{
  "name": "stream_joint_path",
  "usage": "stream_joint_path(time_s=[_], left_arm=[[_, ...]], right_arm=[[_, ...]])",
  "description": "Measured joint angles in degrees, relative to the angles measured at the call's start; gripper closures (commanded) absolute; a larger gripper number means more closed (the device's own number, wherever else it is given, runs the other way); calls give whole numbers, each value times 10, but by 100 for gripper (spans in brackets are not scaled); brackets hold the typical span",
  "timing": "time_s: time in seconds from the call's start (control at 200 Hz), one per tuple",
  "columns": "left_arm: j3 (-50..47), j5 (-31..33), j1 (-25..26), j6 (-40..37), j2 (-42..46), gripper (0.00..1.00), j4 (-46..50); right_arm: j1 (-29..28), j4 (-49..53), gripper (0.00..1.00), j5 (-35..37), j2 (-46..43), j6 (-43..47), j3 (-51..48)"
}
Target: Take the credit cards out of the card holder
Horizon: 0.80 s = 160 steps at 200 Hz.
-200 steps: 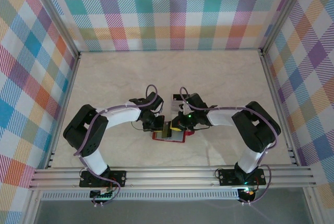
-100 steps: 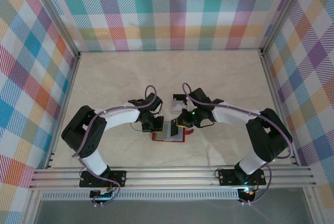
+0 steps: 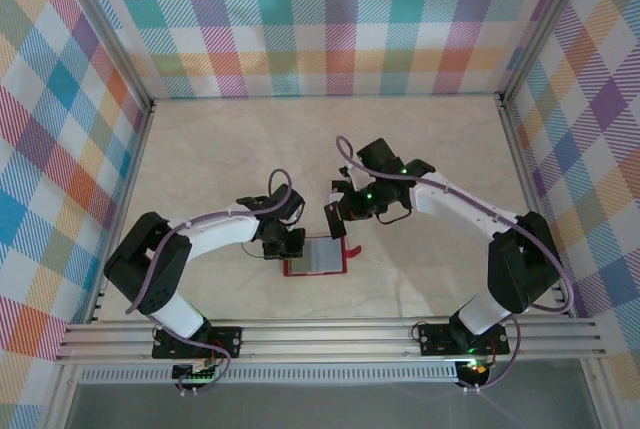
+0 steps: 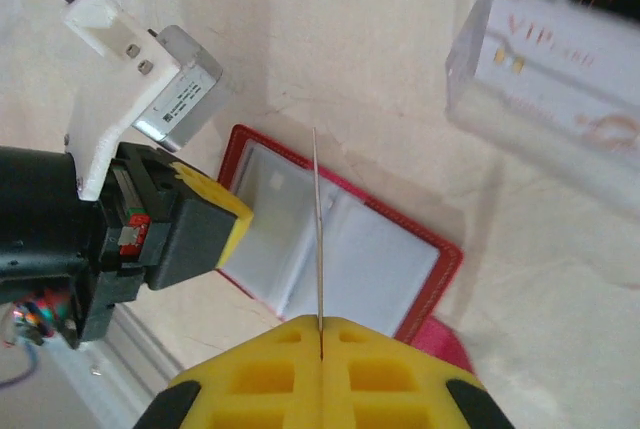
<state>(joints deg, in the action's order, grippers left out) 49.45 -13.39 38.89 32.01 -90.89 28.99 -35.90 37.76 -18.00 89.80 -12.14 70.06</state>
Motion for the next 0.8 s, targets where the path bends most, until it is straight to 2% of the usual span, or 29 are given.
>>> stream_joint_path(time_s=[0.465, 0.645, 0.8], left_arm=[[2, 33, 0, -1, 29, 94, 18], [3, 57, 0, -3, 51, 94, 34], [3, 66, -2, -5, 57, 94, 41]], right_arm=[[5, 106, 100, 190, 72, 446, 127], [9, 149, 100, 216, 126, 563, 200], [10, 199, 100, 225, 181, 629, 278]])
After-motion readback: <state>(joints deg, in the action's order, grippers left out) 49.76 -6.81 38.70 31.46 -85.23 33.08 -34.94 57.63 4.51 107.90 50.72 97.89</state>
